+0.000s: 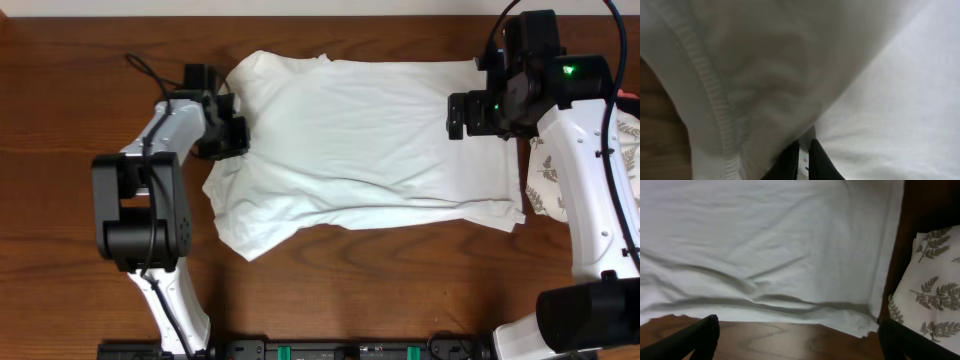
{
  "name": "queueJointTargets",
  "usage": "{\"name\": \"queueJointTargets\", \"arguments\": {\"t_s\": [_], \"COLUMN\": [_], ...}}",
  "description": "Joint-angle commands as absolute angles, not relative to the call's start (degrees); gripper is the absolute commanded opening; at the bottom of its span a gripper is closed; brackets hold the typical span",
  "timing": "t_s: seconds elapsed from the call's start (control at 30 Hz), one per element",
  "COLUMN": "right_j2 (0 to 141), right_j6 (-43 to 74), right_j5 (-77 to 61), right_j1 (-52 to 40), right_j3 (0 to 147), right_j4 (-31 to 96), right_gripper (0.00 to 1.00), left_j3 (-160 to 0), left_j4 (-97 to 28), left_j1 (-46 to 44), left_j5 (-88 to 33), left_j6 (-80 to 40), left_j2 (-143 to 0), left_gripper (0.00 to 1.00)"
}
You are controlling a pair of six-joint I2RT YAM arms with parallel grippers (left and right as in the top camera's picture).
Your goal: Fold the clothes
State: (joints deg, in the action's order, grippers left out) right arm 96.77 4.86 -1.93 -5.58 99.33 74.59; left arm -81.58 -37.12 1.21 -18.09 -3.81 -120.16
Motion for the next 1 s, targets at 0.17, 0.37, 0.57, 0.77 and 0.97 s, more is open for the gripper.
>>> {"name": "queueJointTargets", "arguments": {"t_s": [0.17,0.37,0.57,0.77,0.97], "right_j2": [96.6,96.6,96.6,96.6,96.6], "right_j6": [5.7,5.5,5.5,5.0,5.1], "right_j5": [-2.0,-1.8,-5.0,-7.1,-7.1], "right_j1": [-6.0,-4.7,2.1,8.2,10.4], "right_j3": [99.6,99.6,99.6,97.7,89.4], "right_j4": [75.0,75.4,76.6,79.7,79.3], "right_gripper": [0.99,0.99,0.99,0.99,0.99], "left_j3": [-80.7,-80.9,-80.9,-80.8,-80.8], "left_j4": [-37.2,-36.8,-39.9,-51.0,-62.3], "left_j1": [6.7,5.9,5.4,5.4,5.4], "left_j5": [-19.1,-25.6,-25.5,-20.9,-15.7], "left_j6": [-4.1,-2.4,-2.4,-5.1,-10.5], "left_j2": [-122.1,-120.0,-110.1,-99.4,-96.2], "left_gripper": [0.13,0.41,0.44,0.46,0.51]}}
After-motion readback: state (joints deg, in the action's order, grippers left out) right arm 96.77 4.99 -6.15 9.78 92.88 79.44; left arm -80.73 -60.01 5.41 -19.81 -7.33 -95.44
